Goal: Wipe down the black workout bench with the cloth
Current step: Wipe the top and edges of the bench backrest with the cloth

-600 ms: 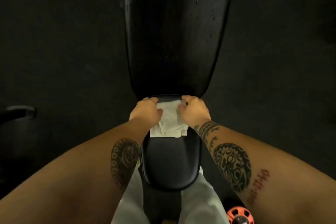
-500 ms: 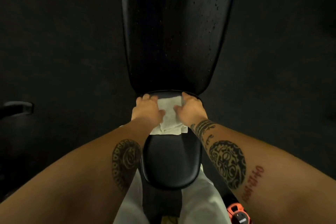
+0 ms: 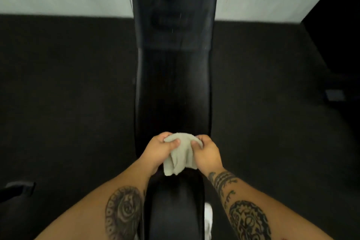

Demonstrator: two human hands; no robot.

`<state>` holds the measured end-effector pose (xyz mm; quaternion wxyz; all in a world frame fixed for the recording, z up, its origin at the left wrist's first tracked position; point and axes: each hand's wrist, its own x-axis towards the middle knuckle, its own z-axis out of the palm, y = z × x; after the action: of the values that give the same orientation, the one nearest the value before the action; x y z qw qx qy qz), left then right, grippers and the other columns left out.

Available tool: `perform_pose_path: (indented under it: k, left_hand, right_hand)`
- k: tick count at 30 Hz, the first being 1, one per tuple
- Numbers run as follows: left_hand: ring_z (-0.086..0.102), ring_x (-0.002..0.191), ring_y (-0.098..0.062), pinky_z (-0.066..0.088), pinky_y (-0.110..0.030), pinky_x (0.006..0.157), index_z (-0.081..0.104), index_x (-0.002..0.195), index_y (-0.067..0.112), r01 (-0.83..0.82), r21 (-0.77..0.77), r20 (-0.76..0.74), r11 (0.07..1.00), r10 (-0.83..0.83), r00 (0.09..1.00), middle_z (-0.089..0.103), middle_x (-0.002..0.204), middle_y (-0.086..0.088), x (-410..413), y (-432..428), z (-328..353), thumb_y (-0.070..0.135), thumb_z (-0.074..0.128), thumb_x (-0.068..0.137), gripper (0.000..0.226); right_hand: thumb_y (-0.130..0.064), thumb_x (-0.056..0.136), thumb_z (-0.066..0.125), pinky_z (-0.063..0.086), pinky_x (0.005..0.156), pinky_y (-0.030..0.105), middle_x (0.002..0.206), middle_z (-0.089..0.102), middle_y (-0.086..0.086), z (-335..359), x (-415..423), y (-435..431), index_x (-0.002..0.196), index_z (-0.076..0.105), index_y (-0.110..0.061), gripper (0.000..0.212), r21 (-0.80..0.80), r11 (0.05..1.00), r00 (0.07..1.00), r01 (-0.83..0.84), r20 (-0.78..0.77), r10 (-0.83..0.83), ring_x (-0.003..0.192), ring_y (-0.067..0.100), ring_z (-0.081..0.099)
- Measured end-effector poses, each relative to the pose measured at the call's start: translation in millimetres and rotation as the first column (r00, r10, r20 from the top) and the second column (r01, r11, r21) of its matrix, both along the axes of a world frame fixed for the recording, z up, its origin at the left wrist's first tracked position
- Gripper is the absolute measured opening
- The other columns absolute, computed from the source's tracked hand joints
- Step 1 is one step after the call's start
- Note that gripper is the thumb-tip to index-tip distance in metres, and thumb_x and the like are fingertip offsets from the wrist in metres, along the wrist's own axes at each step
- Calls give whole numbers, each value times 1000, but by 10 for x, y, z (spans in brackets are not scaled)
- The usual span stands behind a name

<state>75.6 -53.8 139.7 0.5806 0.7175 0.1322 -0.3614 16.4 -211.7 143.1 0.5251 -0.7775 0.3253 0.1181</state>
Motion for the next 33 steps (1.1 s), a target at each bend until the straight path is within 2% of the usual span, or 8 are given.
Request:
perform_pose_path:
  k: [4,9,13,18,21,24,28,33]
  left_hand:
    - [72,105,-21,56,-40,93,72,112,19,-26,-137,141,990,46,989,78,104,-3,555,-339,1003,18,64,99,16]
    - [71,104,-22,57,-43,92,72,113,24,-32,-194,338,981,97,936,77,105,-3,1140,-619,2122,18,58,102,18]
    - [68,108,-26,55,-52,97,71,116,32,-22,-258,379,966,122,917,74,111,-4,1616,-623,2746,21,52,105,25]
    - [66,116,-30,51,-50,101,72,119,25,-5,-440,314,898,159,936,72,120,-10,2327,-478,3250,30,52,103,26]
    - [69,114,-30,49,-45,102,70,122,12,59,-531,216,845,67,974,73,119,-16,2678,-461,3505,42,44,105,44]
    - [68,117,-28,46,-46,107,67,126,12,157,-597,227,787,-23,974,72,122,-16,2981,-557,3649,57,26,106,65]
    - [68,116,-22,51,-45,102,65,133,23,281,-467,419,839,-70,905,74,121,-5,3373,-792,3808,65,19,103,69]
    - [65,107,-11,52,-35,95,70,116,35,-79,-164,781,983,178,599,73,112,11,3927,-858,3911,42,48,104,26]
  right_hand:
    - [-29,96,58,53,80,25,104,67,-9,901,567,-367,108,62,-31,12,-30,999,973,-13,231,19,95,9,65]
    - [-40,93,61,35,112,38,145,34,-7,1953,1209,-542,145,42,-26,57,-324,941,881,97,469,71,134,10,35]
    - [-36,94,61,44,106,34,131,45,-10,2544,1807,-389,133,54,-28,40,-229,972,797,59,597,92,122,8,48]
    - [-48,95,57,38,104,23,150,37,-9,2946,2513,-2,151,35,-30,62,-55,996,740,67,672,-12,132,8,41]
    - [-50,94,57,42,106,30,149,37,-9,3111,2875,141,152,30,-33,66,11,989,706,149,699,-114,130,9,44]
    - [-39,97,57,42,91,16,134,46,-10,3277,3163,69,141,46,-33,46,27,968,630,250,755,-184,115,3,50]
    - [-32,101,52,39,89,10,124,56,-10,3451,3609,-261,132,58,-30,32,35,944,545,328,809,-220,106,-2,53]
    - [-41,100,52,45,100,29,124,61,-7,3736,4196,-819,129,61,-31,33,29,935,507,354,834,-219,114,11,57]
